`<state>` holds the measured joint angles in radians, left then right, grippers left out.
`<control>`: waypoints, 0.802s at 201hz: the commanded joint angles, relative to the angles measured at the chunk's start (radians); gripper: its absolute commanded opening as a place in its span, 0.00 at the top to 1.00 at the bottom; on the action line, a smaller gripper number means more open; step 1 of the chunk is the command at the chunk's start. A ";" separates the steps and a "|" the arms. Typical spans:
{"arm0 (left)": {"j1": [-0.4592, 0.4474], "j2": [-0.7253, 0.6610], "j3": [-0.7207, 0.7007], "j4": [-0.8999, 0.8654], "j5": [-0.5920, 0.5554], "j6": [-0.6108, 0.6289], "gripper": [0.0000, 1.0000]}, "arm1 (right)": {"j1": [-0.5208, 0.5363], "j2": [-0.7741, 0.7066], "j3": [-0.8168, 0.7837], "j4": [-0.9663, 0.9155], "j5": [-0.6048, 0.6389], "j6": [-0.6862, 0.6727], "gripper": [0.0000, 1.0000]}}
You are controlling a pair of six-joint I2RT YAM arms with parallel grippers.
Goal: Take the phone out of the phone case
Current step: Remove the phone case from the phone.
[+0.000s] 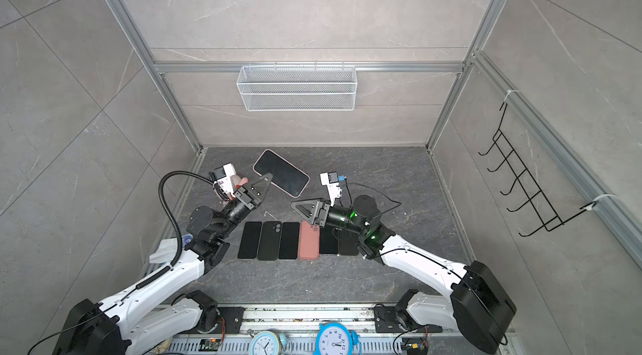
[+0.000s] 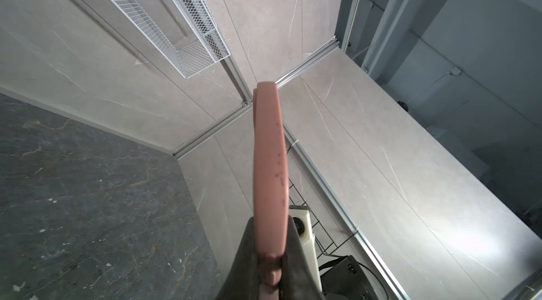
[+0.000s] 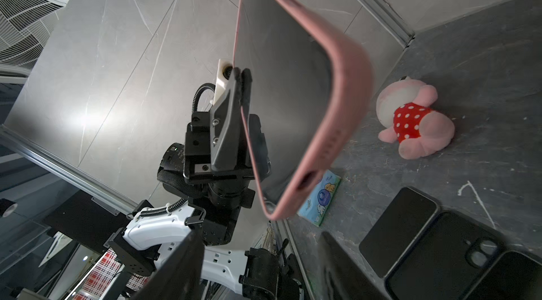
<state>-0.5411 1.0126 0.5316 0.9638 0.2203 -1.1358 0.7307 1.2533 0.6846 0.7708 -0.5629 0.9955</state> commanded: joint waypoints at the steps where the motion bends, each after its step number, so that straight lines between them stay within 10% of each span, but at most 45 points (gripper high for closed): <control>1: -0.012 -0.004 0.021 0.159 -0.041 -0.030 1.00 | 0.010 0.026 0.030 0.079 0.008 0.018 0.44; 161: -0.018 -0.019 -0.005 0.145 -0.054 -0.048 1.00 | 0.004 0.052 0.071 0.102 0.026 0.040 0.73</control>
<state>-0.5568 1.0252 0.5129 0.9947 0.1848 -1.1828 0.7364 1.3018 0.7185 0.8246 -0.5488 1.0260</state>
